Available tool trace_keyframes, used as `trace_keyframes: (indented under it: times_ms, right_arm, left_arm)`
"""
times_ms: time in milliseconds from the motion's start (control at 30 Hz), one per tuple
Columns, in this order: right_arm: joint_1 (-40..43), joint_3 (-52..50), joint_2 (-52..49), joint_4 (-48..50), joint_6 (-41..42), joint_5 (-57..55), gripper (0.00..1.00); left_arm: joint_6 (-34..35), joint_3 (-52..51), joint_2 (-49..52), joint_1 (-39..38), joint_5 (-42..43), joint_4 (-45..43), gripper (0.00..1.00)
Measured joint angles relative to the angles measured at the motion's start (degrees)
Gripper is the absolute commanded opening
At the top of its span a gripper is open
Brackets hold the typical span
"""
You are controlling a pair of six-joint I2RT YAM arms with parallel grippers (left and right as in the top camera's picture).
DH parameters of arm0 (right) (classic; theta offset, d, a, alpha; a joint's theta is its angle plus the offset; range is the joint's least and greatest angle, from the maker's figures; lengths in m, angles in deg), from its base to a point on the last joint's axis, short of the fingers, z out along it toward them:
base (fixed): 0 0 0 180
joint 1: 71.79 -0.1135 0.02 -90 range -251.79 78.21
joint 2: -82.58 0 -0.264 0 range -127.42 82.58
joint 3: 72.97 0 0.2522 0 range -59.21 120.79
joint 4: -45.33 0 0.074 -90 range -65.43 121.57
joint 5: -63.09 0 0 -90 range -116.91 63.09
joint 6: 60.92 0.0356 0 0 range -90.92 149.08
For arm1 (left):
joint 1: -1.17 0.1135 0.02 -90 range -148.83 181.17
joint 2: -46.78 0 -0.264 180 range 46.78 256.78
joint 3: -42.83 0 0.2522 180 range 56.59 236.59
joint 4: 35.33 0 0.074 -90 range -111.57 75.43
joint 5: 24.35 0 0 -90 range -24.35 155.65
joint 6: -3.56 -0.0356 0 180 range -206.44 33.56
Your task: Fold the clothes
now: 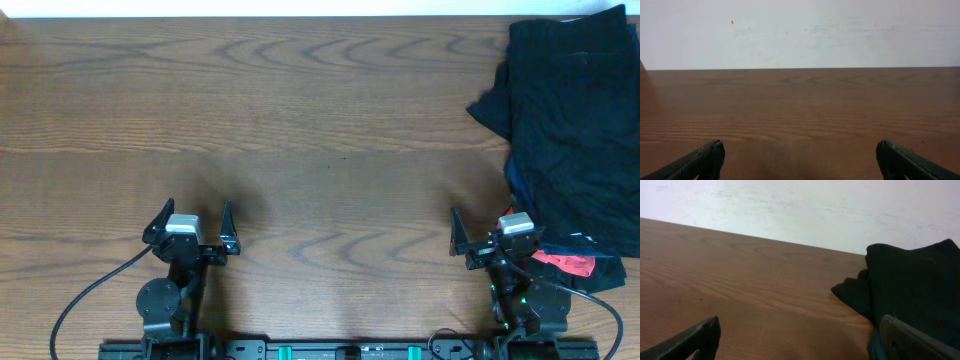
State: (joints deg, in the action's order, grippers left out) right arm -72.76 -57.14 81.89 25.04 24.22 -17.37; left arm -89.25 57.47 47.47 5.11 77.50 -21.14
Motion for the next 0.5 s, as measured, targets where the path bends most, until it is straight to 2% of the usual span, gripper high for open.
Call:
trace_keyframes:
  times_ms: [500]
  right_arm:
    - [0.0, 0.0, 0.0, 0.0, 0.0, 0.0, 0.99]
  left_arm:
    - [-0.02, 0.0, 0.0, 0.0, 0.0, -0.04, 0.98]
